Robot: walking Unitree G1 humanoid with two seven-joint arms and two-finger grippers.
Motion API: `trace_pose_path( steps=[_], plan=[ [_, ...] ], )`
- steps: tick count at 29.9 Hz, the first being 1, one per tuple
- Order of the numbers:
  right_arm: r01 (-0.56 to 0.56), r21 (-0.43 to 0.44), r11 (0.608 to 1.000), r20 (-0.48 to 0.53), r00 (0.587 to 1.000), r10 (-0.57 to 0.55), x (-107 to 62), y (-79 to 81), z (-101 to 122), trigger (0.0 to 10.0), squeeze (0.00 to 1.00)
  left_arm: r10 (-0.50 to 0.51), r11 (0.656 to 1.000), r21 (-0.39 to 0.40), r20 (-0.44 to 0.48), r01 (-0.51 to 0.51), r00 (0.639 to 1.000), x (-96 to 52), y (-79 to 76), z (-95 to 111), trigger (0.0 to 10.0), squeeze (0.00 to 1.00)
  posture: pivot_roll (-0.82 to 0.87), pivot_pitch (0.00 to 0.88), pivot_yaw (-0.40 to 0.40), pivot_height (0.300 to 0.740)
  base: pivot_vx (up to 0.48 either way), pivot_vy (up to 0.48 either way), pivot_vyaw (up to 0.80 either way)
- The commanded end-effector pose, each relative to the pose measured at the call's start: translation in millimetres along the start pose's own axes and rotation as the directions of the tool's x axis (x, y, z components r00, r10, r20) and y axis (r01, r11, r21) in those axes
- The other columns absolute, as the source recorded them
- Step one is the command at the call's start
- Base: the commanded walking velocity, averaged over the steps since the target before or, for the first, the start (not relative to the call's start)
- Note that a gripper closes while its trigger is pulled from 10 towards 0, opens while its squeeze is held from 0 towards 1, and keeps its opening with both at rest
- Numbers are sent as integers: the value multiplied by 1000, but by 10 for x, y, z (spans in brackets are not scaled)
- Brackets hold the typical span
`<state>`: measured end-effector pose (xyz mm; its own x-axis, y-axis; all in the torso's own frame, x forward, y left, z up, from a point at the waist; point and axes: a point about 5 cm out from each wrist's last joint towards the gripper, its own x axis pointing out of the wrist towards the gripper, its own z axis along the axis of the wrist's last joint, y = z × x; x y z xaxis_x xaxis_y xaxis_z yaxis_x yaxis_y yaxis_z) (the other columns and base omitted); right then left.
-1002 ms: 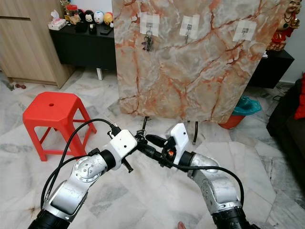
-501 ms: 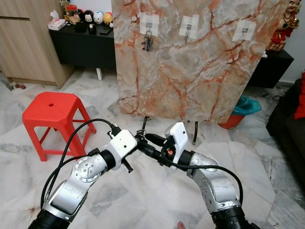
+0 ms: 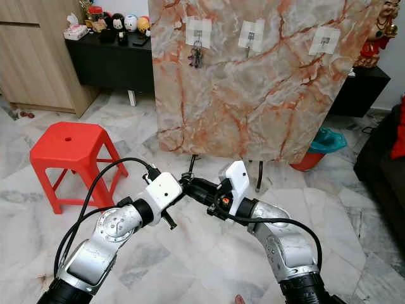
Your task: Hang keys on a hook
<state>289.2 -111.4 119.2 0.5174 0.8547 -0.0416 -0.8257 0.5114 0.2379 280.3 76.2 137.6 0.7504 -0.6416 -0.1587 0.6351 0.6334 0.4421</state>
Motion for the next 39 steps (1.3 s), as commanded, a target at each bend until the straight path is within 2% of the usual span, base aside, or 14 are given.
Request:
trace_pose_path(
  steps=[1,21,28,29,31,32,33,34,39],
  plan=[
    [6,1,1000,1,1000,-6,-20,-11,15,0,0,-19,1000,-1,21,19,1000,7,-32,42,0,0,43,0,-101,740,0,0,0],
    [-2,6,1000,8,1000,2,-8,-4,25,0,0,-23,1000,19,18,23,1000,13,-45,34,0,0,44,0,-102,740,0,0,0],
    [-3,8,1000,9,1000,3,-6,-5,27,0,0,-5,999,53,12,4,1000,18,-26,20,0,0,44,0,-103,740,0,0,0],
    [-4,8,1000,10,1000,3,-6,-4,28,0,0,3,998,57,12,-3,1000,18,-21,17,3529,0,44,0,-103,740,0,0,0],
    [-4,9,1000,10,1000,4,-5,-4,29,0,0,5,998,57,11,-5,1000,19,-18,16,3529,0,44,0,-103,740,0,0,0],
    [-4,9,1000,10,1000,4,-5,-4,29,0,0,9,998,55,11,-10,1000,20,-15,14,5255,192,43,0,-103,740,0,0,0],
    [-4,9,1000,10,1000,4,-6,-4,29,0,0,12,998,54,10,-13,1000,21,-12,13,5255,192,43,0,-103,740,0,0,0],
    [-11,10,1000,11,1000,11,-7,3,31,0,0,18,999,49,11,-18,1000,23,-5,11,10000,1000,43,0,-103,740,0,0,0],
    [-8,10,1000,8,1000,7,-7,-1,31,0,0,19,999,48,16,-19,1000,27,-2,9,10000,1000,43,0,-104,740,0,0,0]
  ],
)
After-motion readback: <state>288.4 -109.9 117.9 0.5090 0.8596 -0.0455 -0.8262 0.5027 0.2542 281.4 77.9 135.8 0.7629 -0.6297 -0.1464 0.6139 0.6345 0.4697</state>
